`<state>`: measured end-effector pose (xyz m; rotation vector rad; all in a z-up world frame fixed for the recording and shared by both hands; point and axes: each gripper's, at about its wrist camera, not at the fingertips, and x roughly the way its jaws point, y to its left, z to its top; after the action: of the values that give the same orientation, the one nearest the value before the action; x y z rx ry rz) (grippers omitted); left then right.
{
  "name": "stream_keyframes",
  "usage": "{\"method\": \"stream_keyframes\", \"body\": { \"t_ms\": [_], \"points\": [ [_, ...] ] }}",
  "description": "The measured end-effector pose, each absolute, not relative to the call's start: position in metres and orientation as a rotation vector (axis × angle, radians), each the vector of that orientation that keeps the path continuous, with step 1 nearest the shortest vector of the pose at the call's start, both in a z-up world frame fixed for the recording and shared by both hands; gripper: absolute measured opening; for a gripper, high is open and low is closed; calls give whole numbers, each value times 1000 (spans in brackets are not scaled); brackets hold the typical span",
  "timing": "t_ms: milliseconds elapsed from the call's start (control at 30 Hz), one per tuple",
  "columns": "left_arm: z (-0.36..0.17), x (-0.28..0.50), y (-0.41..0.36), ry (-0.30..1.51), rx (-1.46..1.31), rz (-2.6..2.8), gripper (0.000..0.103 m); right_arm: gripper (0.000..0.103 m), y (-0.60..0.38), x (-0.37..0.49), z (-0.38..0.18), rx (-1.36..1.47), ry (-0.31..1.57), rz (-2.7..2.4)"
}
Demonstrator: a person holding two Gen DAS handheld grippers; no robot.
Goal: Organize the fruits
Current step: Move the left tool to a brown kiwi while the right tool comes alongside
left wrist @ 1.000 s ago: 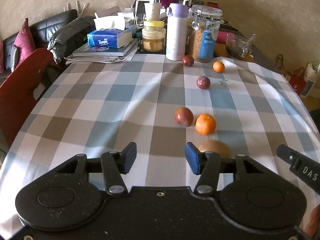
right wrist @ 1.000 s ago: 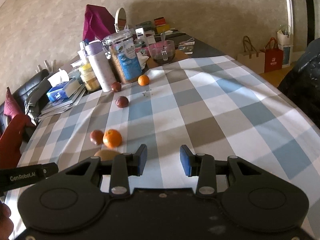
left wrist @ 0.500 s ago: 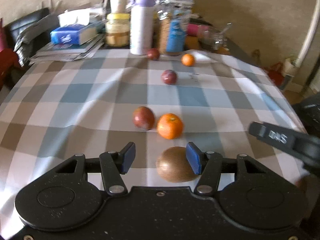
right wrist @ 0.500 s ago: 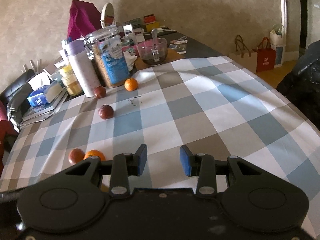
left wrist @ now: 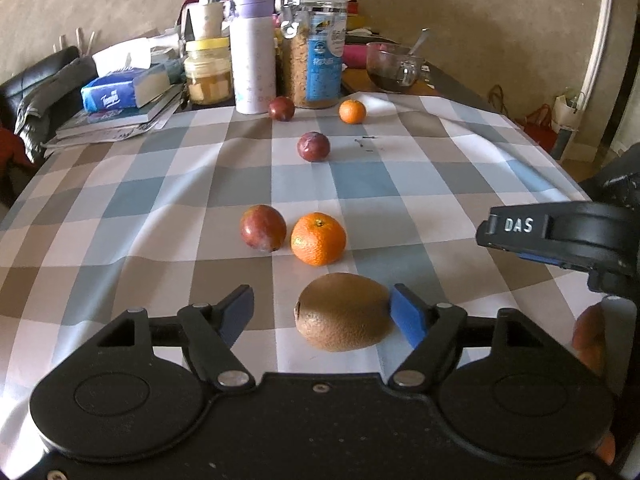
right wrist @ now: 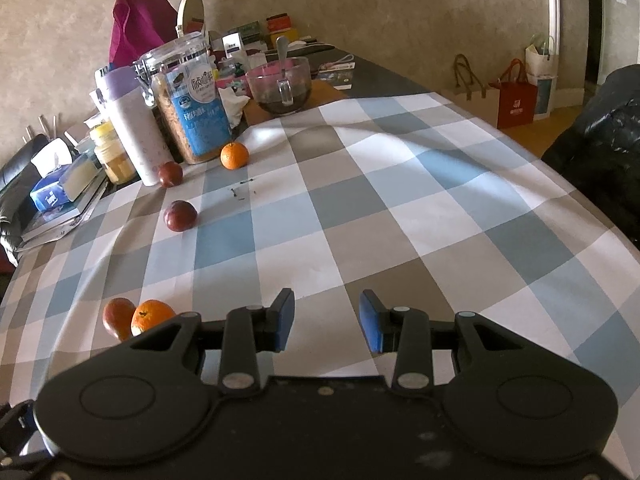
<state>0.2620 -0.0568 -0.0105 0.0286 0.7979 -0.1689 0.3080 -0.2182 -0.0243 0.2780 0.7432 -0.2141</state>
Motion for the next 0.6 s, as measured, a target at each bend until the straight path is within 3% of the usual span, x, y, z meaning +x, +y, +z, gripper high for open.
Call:
{"method": "stream_keyframes", "body": {
  "t_ms": [600],
  "points": [
    [-19, 271, -41, 819, -50, -126, 82, 40, -220, 344, -27, 286, 790, -104]
  ]
}}
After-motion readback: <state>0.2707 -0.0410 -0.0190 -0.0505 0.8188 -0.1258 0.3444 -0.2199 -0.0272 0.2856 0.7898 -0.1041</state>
